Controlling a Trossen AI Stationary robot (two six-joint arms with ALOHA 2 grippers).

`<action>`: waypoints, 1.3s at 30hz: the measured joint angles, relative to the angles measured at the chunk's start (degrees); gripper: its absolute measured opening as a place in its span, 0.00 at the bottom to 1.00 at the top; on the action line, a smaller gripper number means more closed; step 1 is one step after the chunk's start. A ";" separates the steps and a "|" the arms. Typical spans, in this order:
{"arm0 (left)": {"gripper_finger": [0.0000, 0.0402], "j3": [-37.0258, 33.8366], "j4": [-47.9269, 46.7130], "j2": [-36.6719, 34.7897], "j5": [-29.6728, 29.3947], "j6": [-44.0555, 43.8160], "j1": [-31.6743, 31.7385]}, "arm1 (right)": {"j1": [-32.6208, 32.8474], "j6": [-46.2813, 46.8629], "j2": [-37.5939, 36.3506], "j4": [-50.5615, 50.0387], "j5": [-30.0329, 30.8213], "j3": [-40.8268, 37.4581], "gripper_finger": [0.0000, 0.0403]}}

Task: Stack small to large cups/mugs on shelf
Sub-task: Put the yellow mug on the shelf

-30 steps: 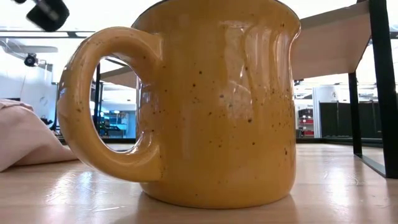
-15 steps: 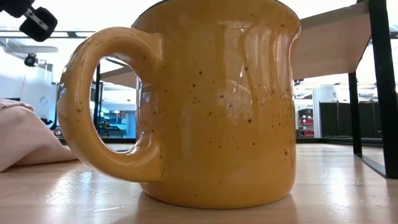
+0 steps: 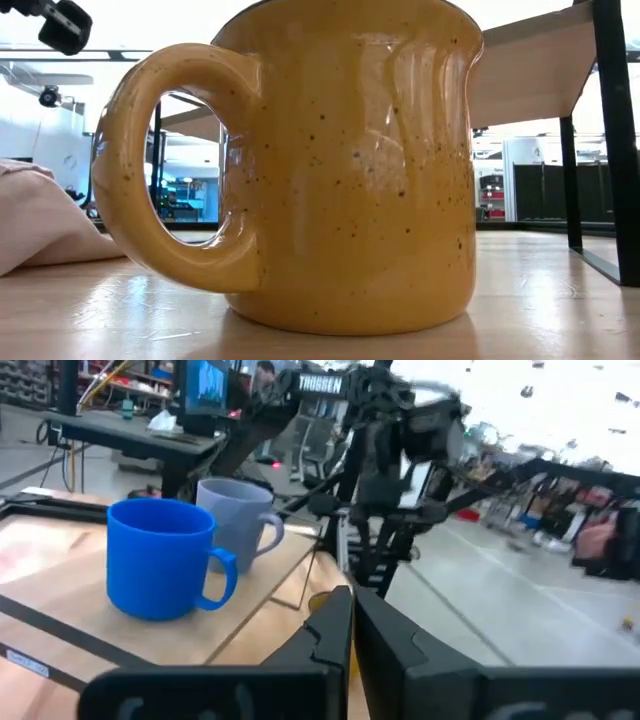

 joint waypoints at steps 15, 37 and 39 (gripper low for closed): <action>0.00 0.07 0.32 -0.16 -4.25 -1.56 0.00 | 5.79 11.40 -1.01 2.85 -8.55 -0.07 0.04; 0.00 0.07 -0.01 -0.17 -8.15 -3.43 0.00 | 5.29 3.63 3.63 5.17 -0.98 -0.22 0.15; 0.00 0.07 -0.01 0.12 -8.17 -3.43 0.00 | 5.32 2.85 3.63 5.16 -1.07 -0.22 0.20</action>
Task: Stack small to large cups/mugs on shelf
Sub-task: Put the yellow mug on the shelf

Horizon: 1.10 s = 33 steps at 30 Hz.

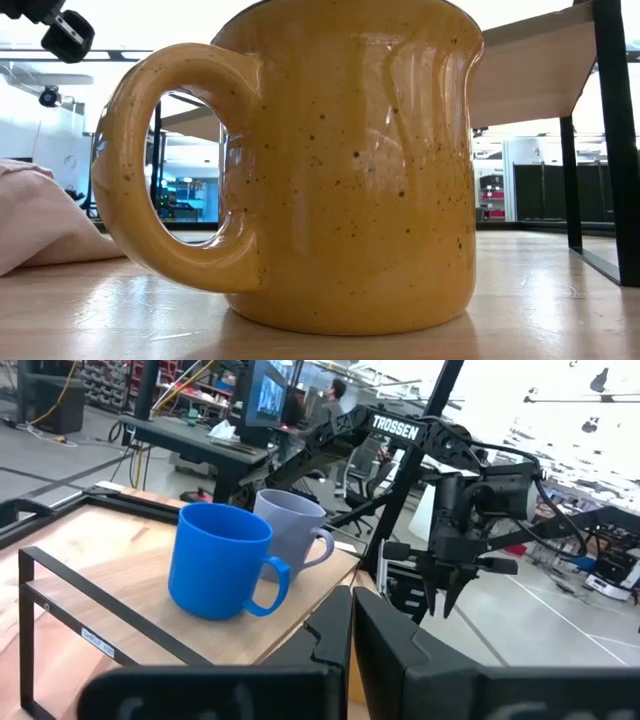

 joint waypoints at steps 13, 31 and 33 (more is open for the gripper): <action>0.00 0.00 -0.04 2.27 0.02 0.00 0.00 | 0.17 -10.87 0.13 -3.24 3.50 -0.20 0.43; 0.00 -0.02 -1.61 2.61 0.04 0.04 -0.01 | -0.63 -12.89 0.17 2.93 -1.46 -7.87 0.45; 0.00 -0.02 -1.62 2.61 0.04 0.07 -0.02 | -0.63 -13.58 0.17 3.02 -1.46 -7.82 0.45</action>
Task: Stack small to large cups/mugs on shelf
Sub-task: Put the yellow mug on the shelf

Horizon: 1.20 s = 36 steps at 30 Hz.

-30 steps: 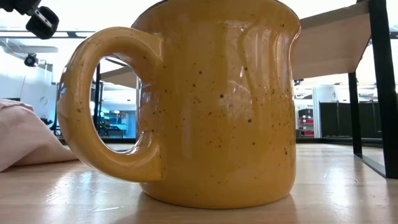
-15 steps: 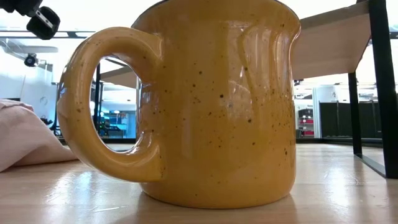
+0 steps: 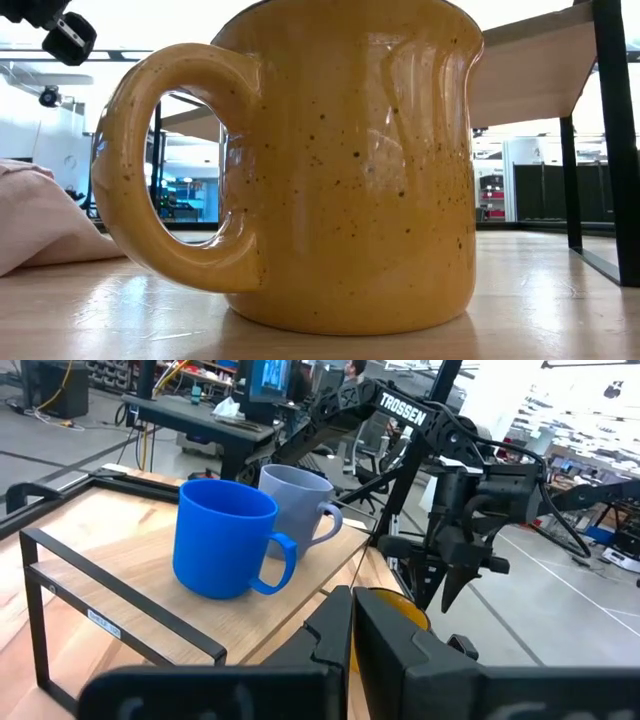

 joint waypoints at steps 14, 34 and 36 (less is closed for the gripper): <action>0.00 0.00 0.02 -0.02 0.00 -0.02 0.02 | -2.13 -5.62 2.57 3.30 1.49 -0.55 0.45; 0.00 0.00 -0.96 -0.04 0.02 -1.42 0.02 | -2.84 0.95 3.96 1.56 2.23 -1.11 0.17; 0.00 0.00 -1.76 -0.04 0.04 -1.48 0.00 | -2.86 1.24 3.96 1.15 3.17 -0.94 0.13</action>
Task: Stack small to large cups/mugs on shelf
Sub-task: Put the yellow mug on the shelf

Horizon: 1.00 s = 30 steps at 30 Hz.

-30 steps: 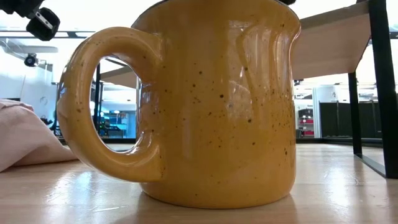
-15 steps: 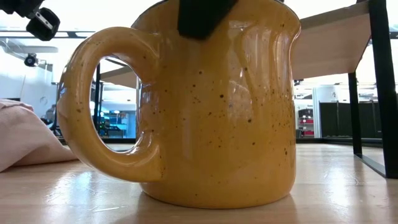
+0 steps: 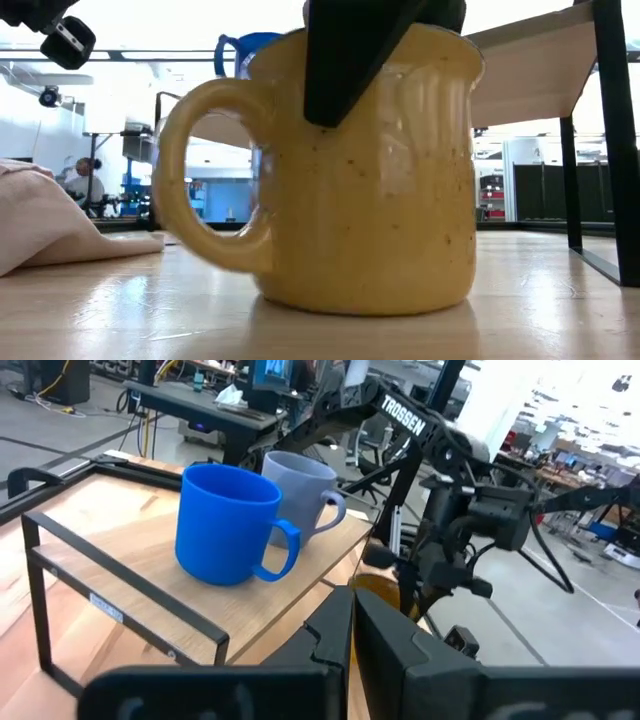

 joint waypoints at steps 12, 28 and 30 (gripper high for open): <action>0.00 0.00 -0.32 0.00 0.00 -0.01 0.01 | -0.23 1.20 -0.47 -4.30 -4.24 4.09 0.04; 0.00 0.00 -0.05 0.00 -0.20 -1.49 -0.01 | 2.15 3.80 -7.36 -9.65 -5.94 8.89 0.03; 0.00 0.00 0.06 0.00 -0.46 -1.54 0.01 | 2.49 3.78 -8.13 -10.14 -5.30 9.02 0.03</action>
